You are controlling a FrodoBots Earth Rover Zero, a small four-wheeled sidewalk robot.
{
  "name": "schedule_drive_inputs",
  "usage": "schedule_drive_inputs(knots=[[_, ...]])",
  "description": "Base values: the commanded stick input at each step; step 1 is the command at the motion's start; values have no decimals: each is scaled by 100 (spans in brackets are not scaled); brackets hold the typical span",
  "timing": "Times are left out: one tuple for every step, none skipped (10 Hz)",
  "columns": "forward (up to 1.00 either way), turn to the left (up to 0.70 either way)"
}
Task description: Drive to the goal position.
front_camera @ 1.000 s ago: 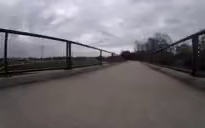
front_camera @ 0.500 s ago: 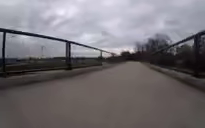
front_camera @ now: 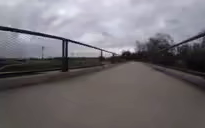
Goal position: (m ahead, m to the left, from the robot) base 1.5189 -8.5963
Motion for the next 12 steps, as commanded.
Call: schedule_drive_inputs(knots=[[0,-34],[0,-45],[0,-45],[0,-45],[0,-45],[0,-45],[0,-45],[0,-45],[0,-45],[0,-45],[11,-43],[100,-27]])
